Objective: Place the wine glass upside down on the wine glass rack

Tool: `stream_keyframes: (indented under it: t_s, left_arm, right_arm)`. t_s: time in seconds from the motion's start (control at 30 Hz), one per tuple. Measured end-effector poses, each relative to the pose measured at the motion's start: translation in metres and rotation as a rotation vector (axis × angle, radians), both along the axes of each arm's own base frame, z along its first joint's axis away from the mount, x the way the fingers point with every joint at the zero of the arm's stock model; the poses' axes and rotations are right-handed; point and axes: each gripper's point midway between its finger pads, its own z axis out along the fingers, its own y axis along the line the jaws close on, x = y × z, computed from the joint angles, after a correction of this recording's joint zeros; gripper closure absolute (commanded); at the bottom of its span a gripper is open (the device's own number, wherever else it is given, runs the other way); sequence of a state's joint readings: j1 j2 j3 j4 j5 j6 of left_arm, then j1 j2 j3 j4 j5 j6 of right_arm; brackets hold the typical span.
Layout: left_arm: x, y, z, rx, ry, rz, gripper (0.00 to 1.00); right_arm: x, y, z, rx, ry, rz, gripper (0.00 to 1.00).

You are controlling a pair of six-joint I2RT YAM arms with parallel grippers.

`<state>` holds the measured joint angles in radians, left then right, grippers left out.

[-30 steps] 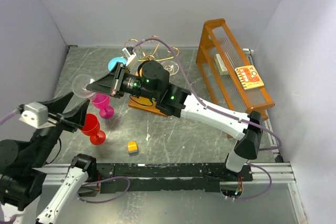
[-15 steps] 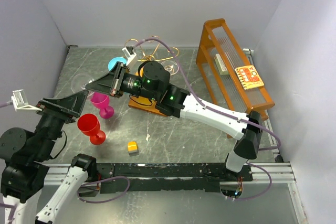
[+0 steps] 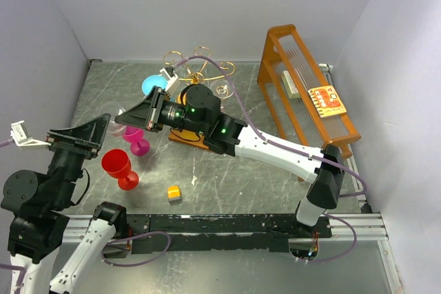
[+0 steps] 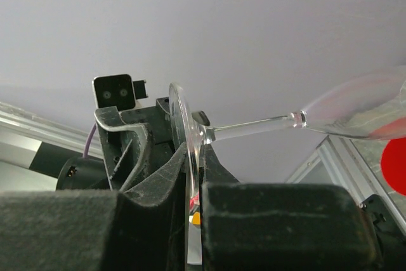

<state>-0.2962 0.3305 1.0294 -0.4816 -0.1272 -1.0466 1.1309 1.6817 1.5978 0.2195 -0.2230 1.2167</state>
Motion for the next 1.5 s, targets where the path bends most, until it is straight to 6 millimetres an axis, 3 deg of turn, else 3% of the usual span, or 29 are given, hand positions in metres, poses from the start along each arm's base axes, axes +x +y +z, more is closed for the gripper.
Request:
stream_keyframes:
  t_s: [0.23,0.33,0.57,0.67,0.97,1.2,1.5]
  left_arm:
    - [0.011,-0.004,-0.002,-0.006,0.029,-0.004,0.92]
    - [0.014,-0.006,-0.002,-0.001,0.032,-0.012,0.93]
    - [0.018,-0.005,0.000,0.019,0.036,0.000,0.93]
    - [0.024,-0.003,0.003,0.043,0.042,0.025,0.93]
    - [0.050,0.011,0.023,0.143,0.036,0.147,0.93]
    - [0.101,0.004,0.040,0.252,0.019,0.198,0.93]
    - [0.203,-0.039,0.016,0.359,0.066,0.125,0.93]
  right_arm:
    - [-0.003,-0.002,-0.002,-0.001,0.003,0.015,1.00]
    - [0.000,-0.006,-0.004,-0.004,0.005,0.007,0.97]
    - [-0.004,-0.016,0.001,0.019,-0.017,0.010,0.54]
    - [-0.005,-0.027,0.008,0.038,-0.037,0.008,0.42]
    - [0.009,-0.074,0.035,0.119,-0.185,-0.031,0.39]
    - [0.013,-0.102,0.027,0.102,-0.312,-0.042,0.39]
    - [0.010,-0.130,0.046,0.096,-0.462,-0.094,0.40]
